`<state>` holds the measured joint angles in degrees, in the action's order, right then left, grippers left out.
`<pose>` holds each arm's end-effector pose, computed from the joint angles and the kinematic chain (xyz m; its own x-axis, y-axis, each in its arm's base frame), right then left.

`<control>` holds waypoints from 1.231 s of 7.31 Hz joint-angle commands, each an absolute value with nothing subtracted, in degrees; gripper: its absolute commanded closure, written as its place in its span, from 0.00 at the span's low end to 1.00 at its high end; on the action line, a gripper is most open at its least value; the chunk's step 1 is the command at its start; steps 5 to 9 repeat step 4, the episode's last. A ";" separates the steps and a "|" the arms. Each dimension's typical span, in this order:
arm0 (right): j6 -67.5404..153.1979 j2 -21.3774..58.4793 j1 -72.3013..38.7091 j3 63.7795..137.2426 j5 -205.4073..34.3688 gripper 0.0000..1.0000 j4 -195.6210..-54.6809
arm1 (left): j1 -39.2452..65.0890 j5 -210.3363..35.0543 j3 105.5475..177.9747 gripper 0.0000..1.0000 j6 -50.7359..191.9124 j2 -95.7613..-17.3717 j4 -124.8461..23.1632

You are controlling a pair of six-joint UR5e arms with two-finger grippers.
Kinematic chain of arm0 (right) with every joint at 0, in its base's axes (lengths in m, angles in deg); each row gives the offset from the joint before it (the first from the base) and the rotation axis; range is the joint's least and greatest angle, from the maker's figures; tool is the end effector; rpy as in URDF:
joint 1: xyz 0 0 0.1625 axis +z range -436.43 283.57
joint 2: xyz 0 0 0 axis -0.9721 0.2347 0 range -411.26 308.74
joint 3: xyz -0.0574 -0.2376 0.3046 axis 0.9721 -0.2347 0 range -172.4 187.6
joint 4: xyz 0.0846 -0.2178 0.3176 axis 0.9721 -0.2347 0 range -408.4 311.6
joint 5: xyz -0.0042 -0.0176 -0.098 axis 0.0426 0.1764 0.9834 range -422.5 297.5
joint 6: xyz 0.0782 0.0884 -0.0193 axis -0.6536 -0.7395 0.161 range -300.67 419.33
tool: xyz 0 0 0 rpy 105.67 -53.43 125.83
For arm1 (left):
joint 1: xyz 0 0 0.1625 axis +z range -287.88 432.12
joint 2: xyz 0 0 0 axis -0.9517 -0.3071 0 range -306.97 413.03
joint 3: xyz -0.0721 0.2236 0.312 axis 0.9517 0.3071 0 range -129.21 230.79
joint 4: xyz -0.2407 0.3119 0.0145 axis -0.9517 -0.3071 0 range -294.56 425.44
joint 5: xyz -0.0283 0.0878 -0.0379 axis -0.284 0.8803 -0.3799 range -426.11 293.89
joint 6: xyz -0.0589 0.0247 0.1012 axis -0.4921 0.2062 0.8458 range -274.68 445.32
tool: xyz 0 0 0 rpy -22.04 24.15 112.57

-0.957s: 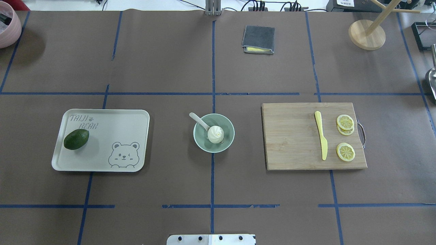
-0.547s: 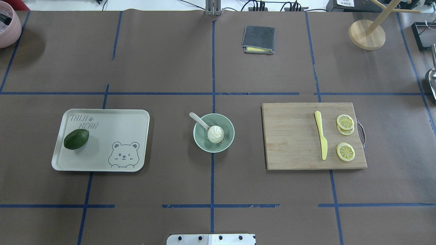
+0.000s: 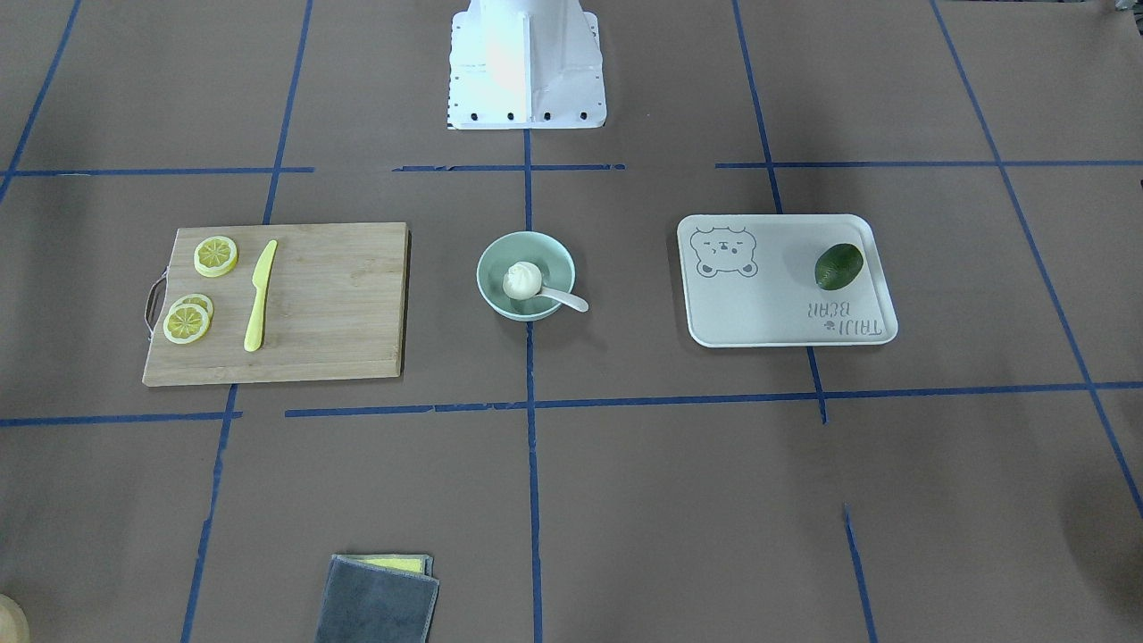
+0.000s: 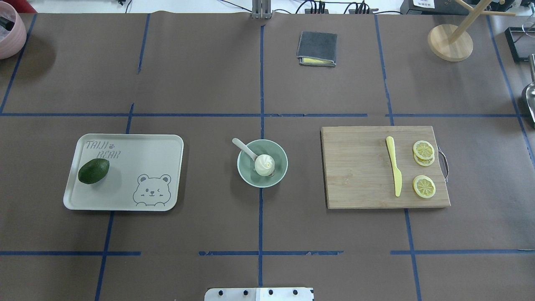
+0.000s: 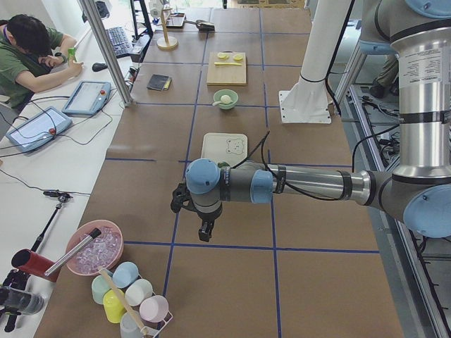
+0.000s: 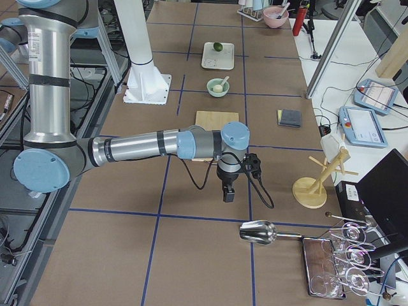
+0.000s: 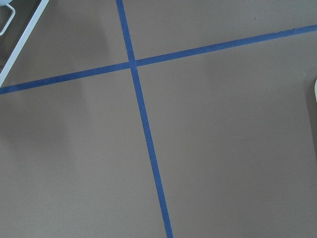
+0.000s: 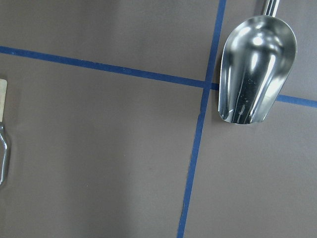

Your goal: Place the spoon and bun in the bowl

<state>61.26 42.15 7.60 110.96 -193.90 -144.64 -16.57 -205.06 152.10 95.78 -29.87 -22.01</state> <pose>0.0074 -0.4508 0.5713 0.7377 -0.1540 0.6574 0.1288 0.9879 0.0869 -0.0332 -0.4245 0.5985 0.6410 0.2176 -0.7360 -0.1417 0.9760 0.1651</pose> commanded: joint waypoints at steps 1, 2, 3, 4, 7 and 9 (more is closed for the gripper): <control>61.26 42.17 7.60 110.88 -193.89 0.00 -144.64 | -16.56 -205.06 152.13 0.00 95.78 -30.03 -22.01; 61.26 42.17 7.60 110.53 -193.89 0.00 -144.64 | -16.56 -205.06 152.13 0.00 95.78 -30.12 -22.01; 61.26 42.17 7.60 110.44 -193.89 0.00 -144.64 | -16.56 -205.06 152.04 0.00 95.78 -30.12 -22.01; 61.26 42.17 7.60 110.44 -193.89 0.00 -144.64 | -16.56 -205.06 151.95 0.00 95.78 -30.20 -22.01; 61.26 42.17 7.60 110.44 -193.89 0.00 -144.64 | -16.56 -205.06 151.95 0.00 95.78 -30.20 -22.01; 61.26 42.17 7.60 110.44 -193.89 0.00 -144.64 | -16.56 -205.06 151.95 0.00 95.78 -30.20 -22.01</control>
